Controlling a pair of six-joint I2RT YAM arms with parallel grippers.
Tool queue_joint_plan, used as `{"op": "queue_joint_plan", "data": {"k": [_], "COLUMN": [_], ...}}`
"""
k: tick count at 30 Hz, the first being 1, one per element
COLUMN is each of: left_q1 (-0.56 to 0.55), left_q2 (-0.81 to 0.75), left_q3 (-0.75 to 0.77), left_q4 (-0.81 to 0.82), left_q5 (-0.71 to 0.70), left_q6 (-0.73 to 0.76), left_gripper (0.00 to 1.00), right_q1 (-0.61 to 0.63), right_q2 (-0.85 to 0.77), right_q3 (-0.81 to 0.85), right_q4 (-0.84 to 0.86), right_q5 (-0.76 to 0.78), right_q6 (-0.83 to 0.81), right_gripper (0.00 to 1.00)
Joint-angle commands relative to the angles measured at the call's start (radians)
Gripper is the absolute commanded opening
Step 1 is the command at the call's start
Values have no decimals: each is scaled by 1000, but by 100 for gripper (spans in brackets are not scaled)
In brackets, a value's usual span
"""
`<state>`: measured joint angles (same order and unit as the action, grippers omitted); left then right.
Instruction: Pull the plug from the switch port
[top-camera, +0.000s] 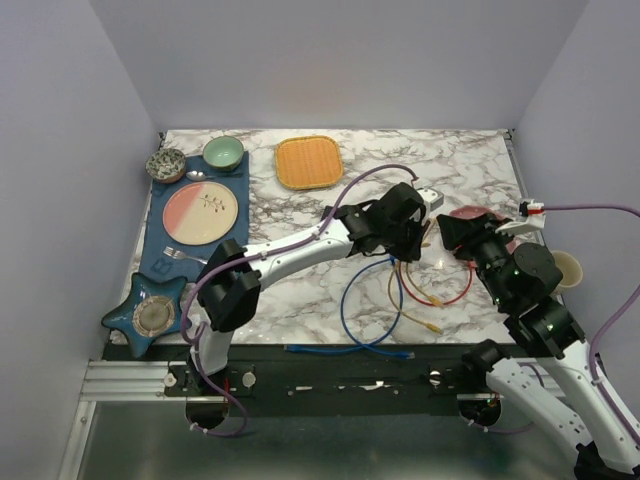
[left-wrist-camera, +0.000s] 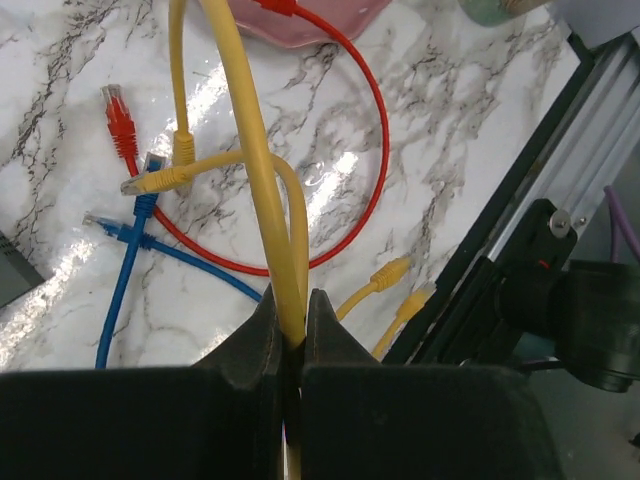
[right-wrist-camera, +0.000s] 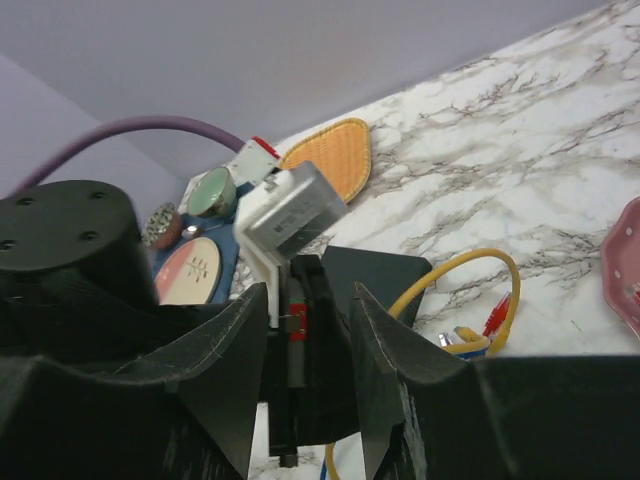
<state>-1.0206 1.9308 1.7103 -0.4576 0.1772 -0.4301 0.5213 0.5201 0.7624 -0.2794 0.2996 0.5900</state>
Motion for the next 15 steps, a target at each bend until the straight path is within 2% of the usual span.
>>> {"op": "queue_joint_plan", "data": {"k": [1, 3, 4, 5, 11, 13, 15], "left_q1": [13, 11, 11, 11, 20, 40, 59], "left_q2": [74, 73, 56, 44, -81, -145, -197], "left_q3": [78, 78, 74, 69, 23, -26, -114], "left_q4": [1, 3, 5, 13, 27, 28, 20], "left_q5": [58, 32, 16, -2, -169, -226, -352], "left_q6": [37, 40, 44, 47, 90, 67, 31], "left_gripper": [53, 77, 96, 99, 99, 99, 99], "right_q1": [-3, -3, -3, -3, -3, -3, -3], "right_q2": [15, 37, 43, 53, 77, 78, 78], "right_q3": [0, -5, -8, -9, -23, -28, -38], "right_q4": [-24, -26, -26, -26, -24, -20, -17], "right_q5": [41, 29, 27, 26, 36, 41, 45], "right_q6": [-7, -2, -1, 5, 13, 16, 21], "right_gripper": [46, 46, 46, 46, 46, 46, 46]}}
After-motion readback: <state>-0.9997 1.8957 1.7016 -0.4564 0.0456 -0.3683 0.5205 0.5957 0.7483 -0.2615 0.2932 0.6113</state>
